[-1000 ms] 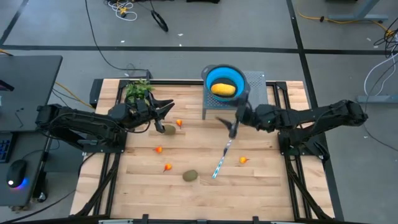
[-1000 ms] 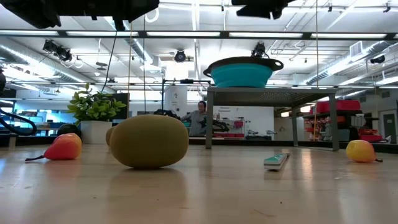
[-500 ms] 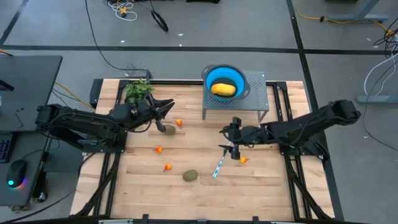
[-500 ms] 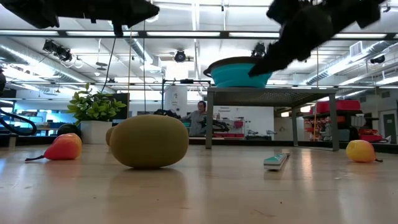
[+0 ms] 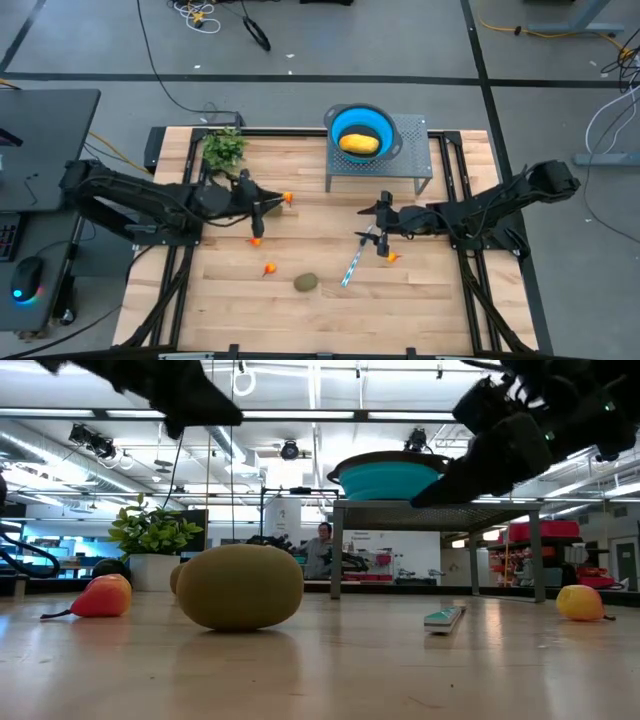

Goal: Pick & Place Fruit
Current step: Put the peach into the blue strainer bowl on the shelf

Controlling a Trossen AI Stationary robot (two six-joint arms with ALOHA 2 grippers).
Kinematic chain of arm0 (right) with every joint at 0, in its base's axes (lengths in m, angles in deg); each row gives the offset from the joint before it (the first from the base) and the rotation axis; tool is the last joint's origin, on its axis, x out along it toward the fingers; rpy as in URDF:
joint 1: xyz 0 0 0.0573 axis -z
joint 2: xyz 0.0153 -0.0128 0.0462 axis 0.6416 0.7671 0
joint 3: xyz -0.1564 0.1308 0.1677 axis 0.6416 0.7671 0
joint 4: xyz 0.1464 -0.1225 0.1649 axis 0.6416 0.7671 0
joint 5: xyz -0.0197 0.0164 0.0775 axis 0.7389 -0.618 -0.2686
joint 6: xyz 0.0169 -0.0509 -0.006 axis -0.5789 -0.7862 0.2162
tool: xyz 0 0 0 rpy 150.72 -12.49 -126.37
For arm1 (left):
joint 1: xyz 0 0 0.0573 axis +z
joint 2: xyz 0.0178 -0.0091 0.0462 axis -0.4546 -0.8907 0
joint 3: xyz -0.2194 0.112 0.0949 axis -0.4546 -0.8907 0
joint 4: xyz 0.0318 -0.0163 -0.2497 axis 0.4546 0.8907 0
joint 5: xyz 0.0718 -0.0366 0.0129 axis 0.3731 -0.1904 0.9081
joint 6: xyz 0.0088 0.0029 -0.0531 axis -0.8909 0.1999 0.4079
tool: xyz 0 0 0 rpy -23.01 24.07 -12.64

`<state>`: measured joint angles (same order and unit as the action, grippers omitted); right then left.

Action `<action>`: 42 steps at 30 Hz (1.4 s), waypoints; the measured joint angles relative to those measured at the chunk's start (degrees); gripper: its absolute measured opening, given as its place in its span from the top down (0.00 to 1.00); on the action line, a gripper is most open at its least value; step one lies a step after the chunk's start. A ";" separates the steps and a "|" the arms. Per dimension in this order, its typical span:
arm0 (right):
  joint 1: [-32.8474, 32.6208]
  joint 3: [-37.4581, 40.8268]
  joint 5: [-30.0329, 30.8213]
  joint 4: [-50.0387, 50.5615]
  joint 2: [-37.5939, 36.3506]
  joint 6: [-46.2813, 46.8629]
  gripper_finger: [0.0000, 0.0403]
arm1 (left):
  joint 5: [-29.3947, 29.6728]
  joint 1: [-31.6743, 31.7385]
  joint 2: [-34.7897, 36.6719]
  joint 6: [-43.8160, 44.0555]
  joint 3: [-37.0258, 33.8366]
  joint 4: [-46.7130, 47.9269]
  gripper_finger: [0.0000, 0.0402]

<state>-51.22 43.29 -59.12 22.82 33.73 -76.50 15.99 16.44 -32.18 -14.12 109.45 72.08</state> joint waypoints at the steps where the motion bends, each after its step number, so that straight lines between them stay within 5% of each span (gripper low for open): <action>1: 0.00 0.53 0.00 -0.13 0.00 0.45 0.28 | 1.58 -1.14 -0.33 2.22 2.10 5.52 0.81; 9: -0.02 1.50 -0.02 -0.72 0.00 2.40 0.28 | 1.17 -8.94 -5.51 19.78 12.62 32.70 0.68; 21: -0.02 1.50 -0.02 -3.62 0.00 1.94 0.28 | -2.72 -16.30 -19.11 30.12 13.68 48.51 0.35; 29: -0.02 1.50 -0.04 -2.98 0.00 2.20 0.28 | -6.84 -16.39 -21.00 33.18 8.16 42.19 0.22; 42: -0.02 1.50 -0.02 -1.81 -0.02 1.94 0.28 | -6.08 -15.03 -19.91 34.04 -2.12 33.20 0.22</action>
<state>-51.24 44.79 -59.14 21.00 33.70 -74.56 9.91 1.40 -52.09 19.92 107.33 105.28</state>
